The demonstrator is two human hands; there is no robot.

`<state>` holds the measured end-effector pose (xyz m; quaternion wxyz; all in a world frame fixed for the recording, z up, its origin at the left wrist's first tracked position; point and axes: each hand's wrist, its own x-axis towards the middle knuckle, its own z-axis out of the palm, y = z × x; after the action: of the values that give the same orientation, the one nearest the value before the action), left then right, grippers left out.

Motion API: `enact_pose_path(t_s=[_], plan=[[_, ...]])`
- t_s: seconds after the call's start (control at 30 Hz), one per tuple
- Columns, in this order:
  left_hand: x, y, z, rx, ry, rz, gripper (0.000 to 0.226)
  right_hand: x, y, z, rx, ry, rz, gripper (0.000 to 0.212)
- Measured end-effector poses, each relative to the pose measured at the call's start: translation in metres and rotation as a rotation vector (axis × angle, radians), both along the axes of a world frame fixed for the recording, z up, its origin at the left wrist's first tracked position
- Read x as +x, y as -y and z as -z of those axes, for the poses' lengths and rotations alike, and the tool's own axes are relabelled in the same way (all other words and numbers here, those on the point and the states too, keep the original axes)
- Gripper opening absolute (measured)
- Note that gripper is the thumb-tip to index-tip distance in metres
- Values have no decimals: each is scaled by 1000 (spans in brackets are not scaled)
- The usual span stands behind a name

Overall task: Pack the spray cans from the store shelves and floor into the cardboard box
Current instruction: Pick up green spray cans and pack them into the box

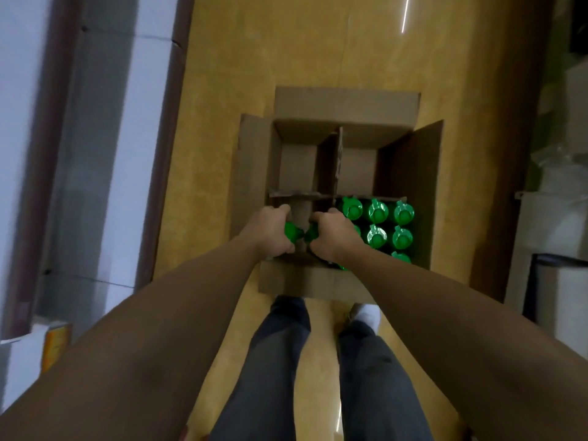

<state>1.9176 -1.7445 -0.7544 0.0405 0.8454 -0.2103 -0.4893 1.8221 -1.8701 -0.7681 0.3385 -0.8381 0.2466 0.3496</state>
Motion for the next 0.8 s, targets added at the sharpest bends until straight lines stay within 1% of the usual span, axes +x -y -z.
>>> enact_pose_path(t_s=[0.1, 0.23, 0.43, 0.6, 0.8], plan=[[-8, -9, 49, -4, -8, 27, 69, -6, -10, 44, 3, -11, 13, 48], [-23, -17, 103, 4, -31, 32, 61, -16, -20, 94, 10, -53, -3, 40], [-41, -16, 150, -3, -56, 68, 63, -31, -37, 143, -3, -87, -73, 32], [-55, -17, 173, -14, -85, 96, 65, -41, -42, 169, 1, -117, -67, 39], [-62, -28, 192, 19, -86, 0, 73, -49, -49, 177, -28, -99, -76, 45]])
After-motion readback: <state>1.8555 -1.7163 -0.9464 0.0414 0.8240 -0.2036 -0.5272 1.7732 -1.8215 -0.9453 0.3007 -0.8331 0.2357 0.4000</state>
